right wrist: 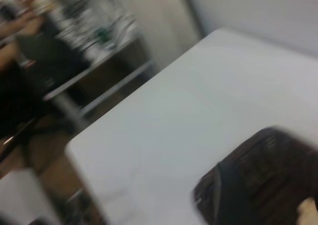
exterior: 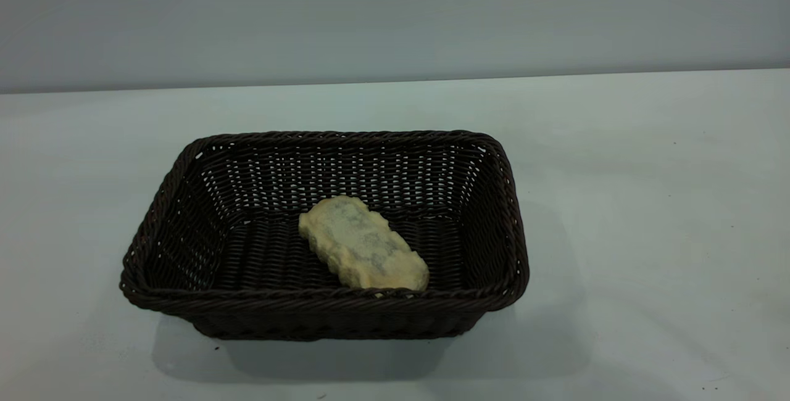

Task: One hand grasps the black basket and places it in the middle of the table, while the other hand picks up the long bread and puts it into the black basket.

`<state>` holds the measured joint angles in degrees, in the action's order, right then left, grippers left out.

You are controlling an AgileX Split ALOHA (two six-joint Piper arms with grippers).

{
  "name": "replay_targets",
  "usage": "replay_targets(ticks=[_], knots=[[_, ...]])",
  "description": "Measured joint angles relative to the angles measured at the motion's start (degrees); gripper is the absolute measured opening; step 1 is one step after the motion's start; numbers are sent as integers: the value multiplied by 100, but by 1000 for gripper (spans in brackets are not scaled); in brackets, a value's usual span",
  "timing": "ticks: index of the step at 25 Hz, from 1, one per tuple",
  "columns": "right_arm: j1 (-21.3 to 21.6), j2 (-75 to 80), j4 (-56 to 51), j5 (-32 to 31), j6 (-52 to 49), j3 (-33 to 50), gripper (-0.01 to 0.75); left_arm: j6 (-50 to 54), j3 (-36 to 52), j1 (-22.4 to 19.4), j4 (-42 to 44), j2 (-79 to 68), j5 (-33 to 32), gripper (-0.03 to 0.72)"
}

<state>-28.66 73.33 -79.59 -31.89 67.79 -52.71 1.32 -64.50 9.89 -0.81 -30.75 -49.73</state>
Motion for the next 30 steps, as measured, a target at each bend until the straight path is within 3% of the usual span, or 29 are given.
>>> replay_targets(ticks=[10,14,17,25,30], knots=[[0,-385,3658,-674,-2535,0,338,115,0,0,0,582,-1161,575],[0,-544,5656,-1246,-4114,0,336,133,0,0,81,756,-1664,575],[0,-767,6721,-1793,-5030,0,336,132,42,0,144,937,-1686,575],[0,-1991,7133,-2907,-5451,71,334,132,1113,0,187,1880,-1694,575],[0,-3089,7133,-3204,-5622,875,334,134,1870,0,187,2698,-1694,575]])
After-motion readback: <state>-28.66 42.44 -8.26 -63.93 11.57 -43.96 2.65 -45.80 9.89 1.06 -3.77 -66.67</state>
